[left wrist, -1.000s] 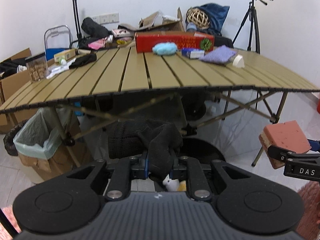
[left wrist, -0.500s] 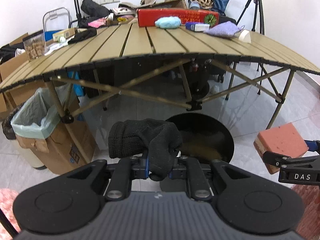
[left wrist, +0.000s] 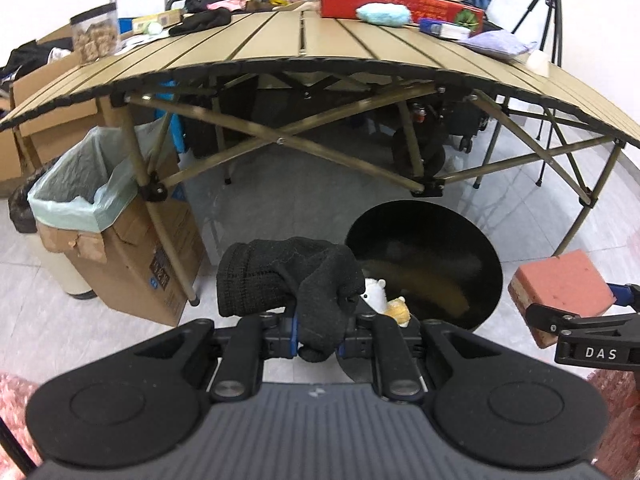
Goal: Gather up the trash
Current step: 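Carry the black glove and pink sponge down toward the black bin with both tools, then open the right tool over the bin to drop the pink sponge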
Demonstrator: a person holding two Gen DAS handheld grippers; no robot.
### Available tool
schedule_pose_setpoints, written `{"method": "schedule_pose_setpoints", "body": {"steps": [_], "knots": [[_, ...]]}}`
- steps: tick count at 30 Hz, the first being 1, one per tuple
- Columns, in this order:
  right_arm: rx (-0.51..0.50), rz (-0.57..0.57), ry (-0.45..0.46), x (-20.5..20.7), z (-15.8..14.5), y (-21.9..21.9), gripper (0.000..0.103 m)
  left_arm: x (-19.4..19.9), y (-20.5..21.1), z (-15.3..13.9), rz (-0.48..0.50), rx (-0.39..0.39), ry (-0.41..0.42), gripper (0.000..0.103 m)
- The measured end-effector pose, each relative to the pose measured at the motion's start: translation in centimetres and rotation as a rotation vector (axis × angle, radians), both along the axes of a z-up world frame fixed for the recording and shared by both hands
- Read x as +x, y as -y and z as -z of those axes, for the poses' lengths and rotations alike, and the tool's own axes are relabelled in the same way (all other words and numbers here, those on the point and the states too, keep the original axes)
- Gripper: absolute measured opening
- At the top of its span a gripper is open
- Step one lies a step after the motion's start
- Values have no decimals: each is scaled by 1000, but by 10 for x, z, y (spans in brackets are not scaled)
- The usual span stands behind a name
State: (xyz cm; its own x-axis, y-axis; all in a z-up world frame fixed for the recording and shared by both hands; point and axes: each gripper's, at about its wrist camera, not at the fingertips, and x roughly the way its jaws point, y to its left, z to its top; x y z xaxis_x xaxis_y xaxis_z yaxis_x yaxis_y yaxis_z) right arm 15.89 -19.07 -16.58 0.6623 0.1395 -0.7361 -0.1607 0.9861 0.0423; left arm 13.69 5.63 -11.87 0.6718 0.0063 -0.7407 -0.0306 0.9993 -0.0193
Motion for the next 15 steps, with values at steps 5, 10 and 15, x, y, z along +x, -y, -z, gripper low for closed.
{"method": "schedule_pose_setpoints", "body": {"steps": [5,10,15], "knots": [[-16,-23,-15,15,6,-16,98,4,-16,3,-30,-25,-12,16],[-33,-38,-34,28,13,-28,98,10,-21,7,-40,-38,-27,16],[-37,-46,-41,43,18,-37,98,14,-21,7,-42,-38,-22,16]]}}
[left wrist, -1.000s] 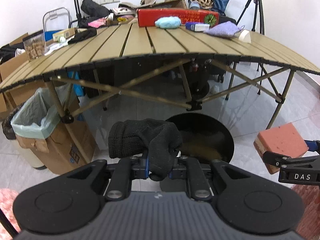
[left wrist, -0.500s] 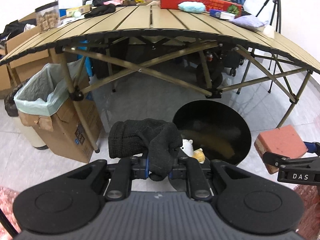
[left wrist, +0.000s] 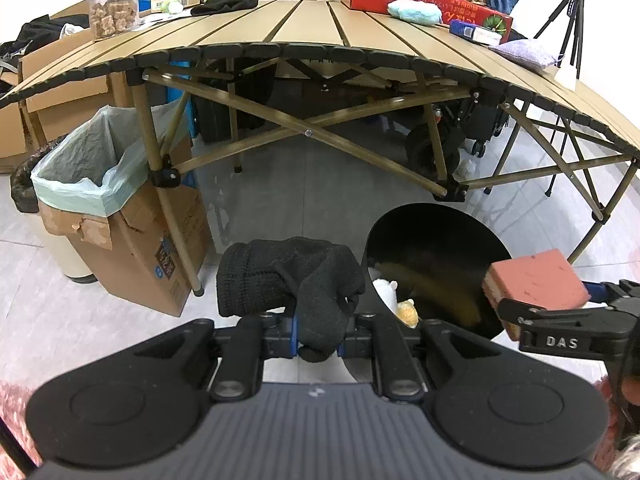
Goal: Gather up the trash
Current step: 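Open the right tool over the bin to drop the pink sponge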
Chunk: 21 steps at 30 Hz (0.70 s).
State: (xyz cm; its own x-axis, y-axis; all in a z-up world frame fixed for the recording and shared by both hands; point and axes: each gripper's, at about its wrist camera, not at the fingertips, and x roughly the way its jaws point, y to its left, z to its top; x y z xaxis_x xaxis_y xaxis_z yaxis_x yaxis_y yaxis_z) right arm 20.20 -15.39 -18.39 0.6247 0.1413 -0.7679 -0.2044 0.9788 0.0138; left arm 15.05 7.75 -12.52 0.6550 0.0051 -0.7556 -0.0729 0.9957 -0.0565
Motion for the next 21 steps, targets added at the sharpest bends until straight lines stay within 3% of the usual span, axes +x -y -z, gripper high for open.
{"method": "schedule_pose_setpoints", "body": {"steps": [18,21], "knots": [[9,-56,-25,44,17,-25,98,17,5,9,0,20,-45,16],[-4,-57,-22,49,18,-29,103,19,6,11,2,24,-51,16]]}}
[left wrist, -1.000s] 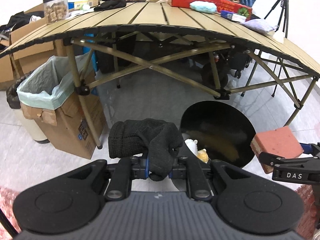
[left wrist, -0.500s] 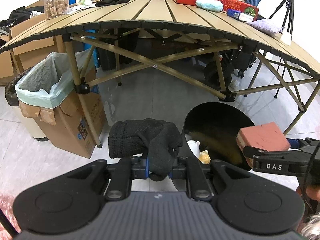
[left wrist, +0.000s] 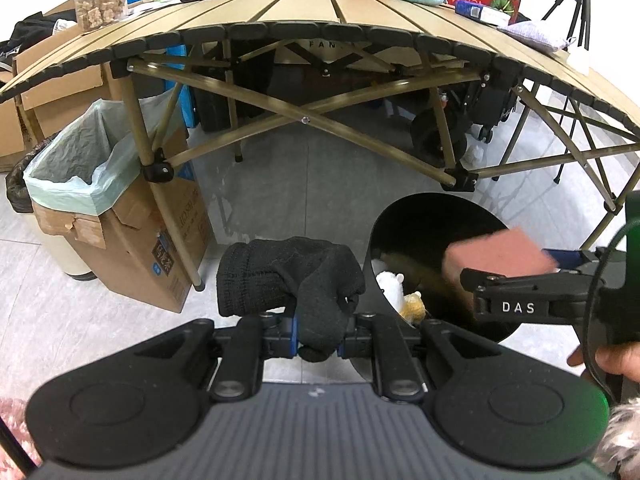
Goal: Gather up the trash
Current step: 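Open the right tool over the bin to drop the pink sponge, then move the left tool over the bin and open it to drop the black glove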
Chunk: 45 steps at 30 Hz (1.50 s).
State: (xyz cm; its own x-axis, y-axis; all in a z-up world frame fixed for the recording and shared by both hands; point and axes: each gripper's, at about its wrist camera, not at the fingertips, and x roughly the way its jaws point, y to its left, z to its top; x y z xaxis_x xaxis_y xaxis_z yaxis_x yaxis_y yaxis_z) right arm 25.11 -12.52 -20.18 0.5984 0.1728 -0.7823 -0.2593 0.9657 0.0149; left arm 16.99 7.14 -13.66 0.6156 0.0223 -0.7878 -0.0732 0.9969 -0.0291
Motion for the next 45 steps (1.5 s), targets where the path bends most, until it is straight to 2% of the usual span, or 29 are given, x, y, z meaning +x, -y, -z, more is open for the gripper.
{"method": "schedule_pose_setpoints", "body": {"steps": [12,20,30,45], "knots": [[-39,3,5,0,0,1,103,5,6,2,24,7,-12,16],[-43,50,22,-1,-6,16,103,10,18,2,53,12,-9,16],[-28,173,35,2,-20,61,103,25,56,1,143,29,-1,16],[8,345,17,-1,-38,128,103,55,119,15,268,34,-25,16]]}}
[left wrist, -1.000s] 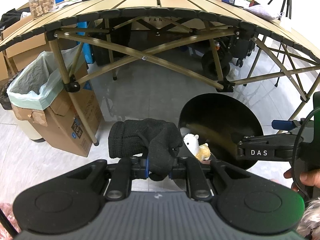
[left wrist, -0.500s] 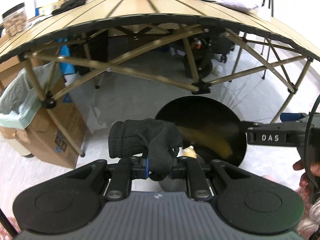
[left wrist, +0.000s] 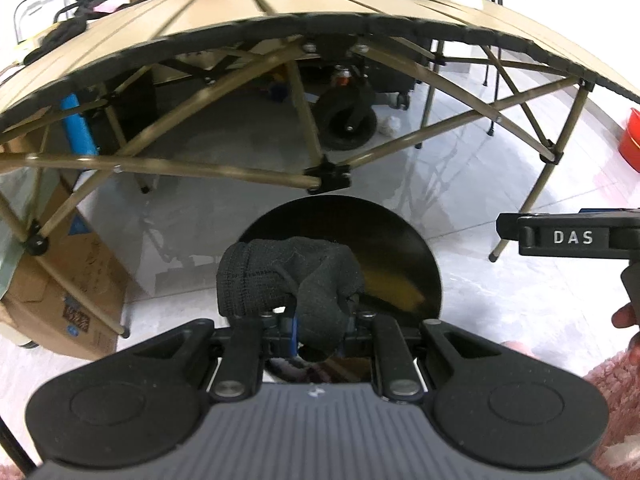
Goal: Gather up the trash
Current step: 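Move the left tool over the bin and open it to drop the black glove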
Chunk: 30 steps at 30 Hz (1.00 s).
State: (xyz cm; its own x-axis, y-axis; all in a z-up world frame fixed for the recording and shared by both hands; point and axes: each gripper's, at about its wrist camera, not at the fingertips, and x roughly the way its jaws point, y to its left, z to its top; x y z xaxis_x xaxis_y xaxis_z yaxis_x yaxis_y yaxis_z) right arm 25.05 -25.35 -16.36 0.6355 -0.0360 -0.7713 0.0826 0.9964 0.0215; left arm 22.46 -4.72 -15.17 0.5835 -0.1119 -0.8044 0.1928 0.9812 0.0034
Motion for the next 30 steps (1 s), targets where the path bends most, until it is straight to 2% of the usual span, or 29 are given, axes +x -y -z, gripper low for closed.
{"method": "schedule_pose_setpoints", "body": {"steps": [9,18,30], "knots": [[16,64,30,-7,-14,24,103,16,20,16,19,-10,-63,16],[14,67,7,-6,-10,26,103,24,26,24,14,-17,-110,16],[2,80,-6,-3,-6,26,103,45,35,37,-26,-17,-257,16]]}}
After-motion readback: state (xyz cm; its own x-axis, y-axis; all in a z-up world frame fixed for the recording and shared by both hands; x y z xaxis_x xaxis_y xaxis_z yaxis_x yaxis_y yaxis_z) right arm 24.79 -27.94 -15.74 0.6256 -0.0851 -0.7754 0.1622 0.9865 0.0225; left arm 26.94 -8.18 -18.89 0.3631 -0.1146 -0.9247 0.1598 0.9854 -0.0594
